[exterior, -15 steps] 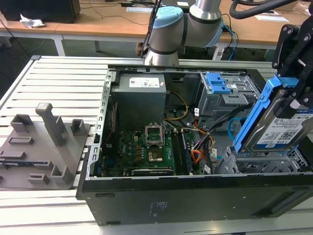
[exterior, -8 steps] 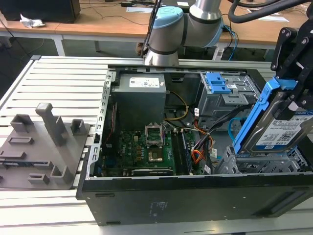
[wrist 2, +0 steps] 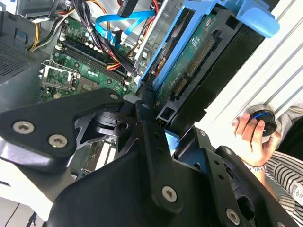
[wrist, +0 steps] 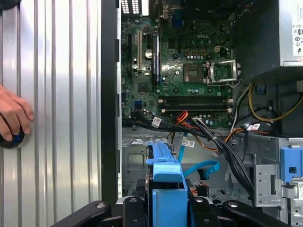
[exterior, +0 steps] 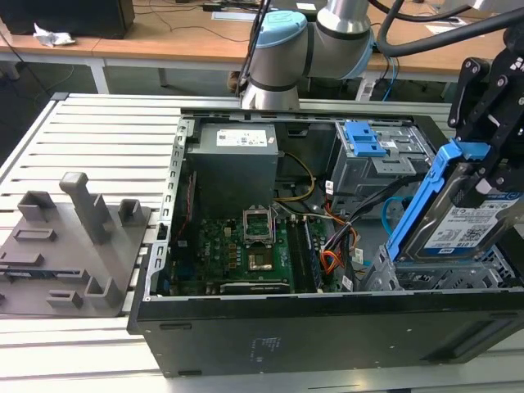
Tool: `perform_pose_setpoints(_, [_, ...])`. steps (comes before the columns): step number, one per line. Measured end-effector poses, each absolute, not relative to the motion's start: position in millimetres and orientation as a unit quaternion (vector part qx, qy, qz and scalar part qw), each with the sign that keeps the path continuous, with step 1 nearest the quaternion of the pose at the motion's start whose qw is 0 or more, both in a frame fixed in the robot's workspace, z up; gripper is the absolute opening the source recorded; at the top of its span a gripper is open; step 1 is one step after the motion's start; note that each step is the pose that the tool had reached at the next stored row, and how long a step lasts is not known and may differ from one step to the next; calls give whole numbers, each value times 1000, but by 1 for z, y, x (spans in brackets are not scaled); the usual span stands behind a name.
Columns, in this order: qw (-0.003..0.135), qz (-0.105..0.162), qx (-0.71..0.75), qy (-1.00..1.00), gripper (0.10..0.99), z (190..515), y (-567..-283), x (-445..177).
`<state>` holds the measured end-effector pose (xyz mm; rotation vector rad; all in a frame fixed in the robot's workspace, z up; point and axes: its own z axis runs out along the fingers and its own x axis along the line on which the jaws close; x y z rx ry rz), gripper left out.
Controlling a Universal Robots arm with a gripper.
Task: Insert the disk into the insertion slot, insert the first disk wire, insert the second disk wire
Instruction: 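Insert the disk into the insertion slot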
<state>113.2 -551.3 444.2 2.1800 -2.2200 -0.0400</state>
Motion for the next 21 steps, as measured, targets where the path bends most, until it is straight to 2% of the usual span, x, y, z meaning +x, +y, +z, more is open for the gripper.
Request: perform_pose_setpoints(21, [15, -13, 701, -713, 365, 420, -545, 118])
